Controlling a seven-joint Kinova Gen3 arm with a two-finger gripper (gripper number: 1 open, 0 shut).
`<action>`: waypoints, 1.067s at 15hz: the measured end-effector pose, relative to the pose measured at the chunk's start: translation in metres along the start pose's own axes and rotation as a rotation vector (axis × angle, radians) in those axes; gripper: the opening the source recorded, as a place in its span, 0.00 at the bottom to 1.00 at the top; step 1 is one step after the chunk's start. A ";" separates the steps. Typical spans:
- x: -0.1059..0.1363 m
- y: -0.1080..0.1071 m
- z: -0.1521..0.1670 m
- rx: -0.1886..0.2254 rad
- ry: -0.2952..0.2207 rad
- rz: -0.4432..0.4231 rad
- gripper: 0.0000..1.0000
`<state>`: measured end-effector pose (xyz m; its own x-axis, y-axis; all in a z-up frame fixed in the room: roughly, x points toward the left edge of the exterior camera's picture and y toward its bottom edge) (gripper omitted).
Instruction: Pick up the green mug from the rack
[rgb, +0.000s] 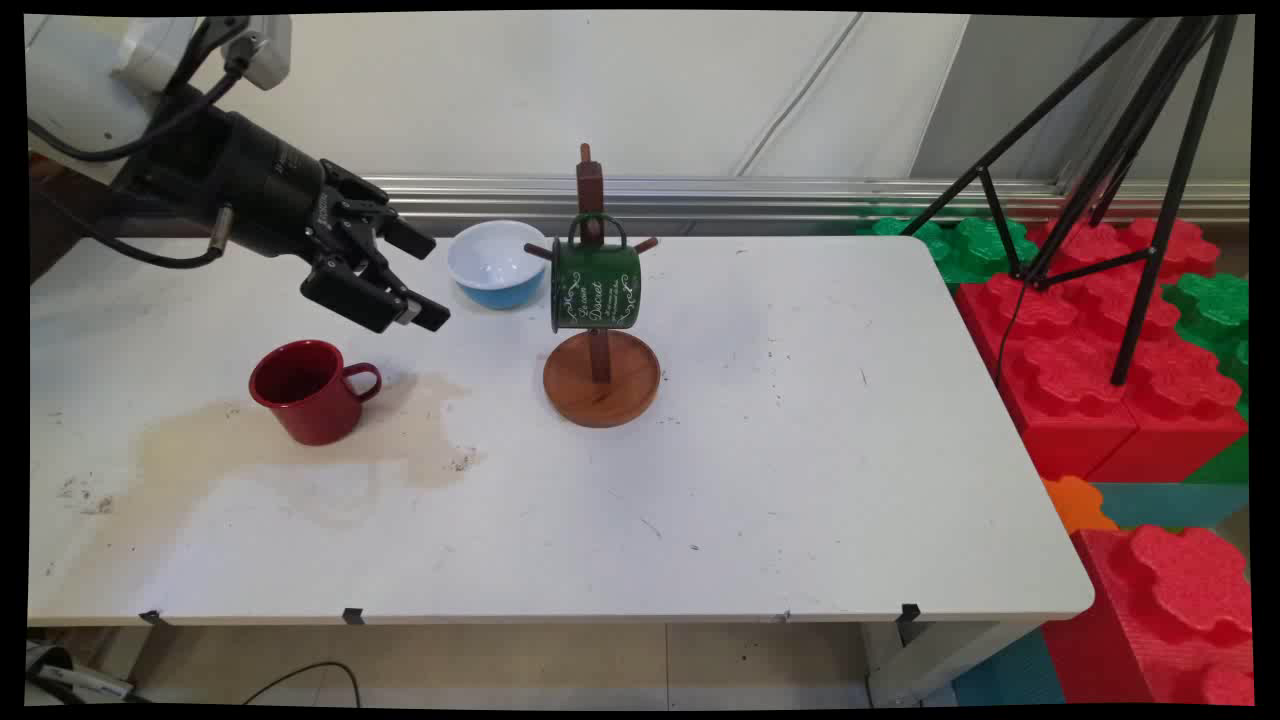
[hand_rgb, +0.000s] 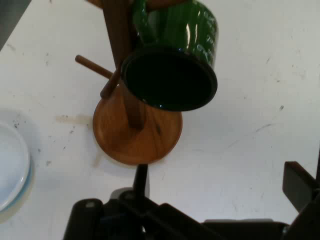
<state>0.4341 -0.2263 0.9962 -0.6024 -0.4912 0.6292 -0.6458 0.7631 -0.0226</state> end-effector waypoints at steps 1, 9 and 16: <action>0.001 0.001 0.001 0.001 0.007 -0.004 1.00; 0.017 -0.006 0.025 0.030 0.089 -0.133 1.00; 0.023 -0.002 0.055 -0.006 0.096 -0.232 1.00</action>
<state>0.3954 -0.2619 0.9676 -0.3912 -0.6117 0.6876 -0.7586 0.6374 0.1354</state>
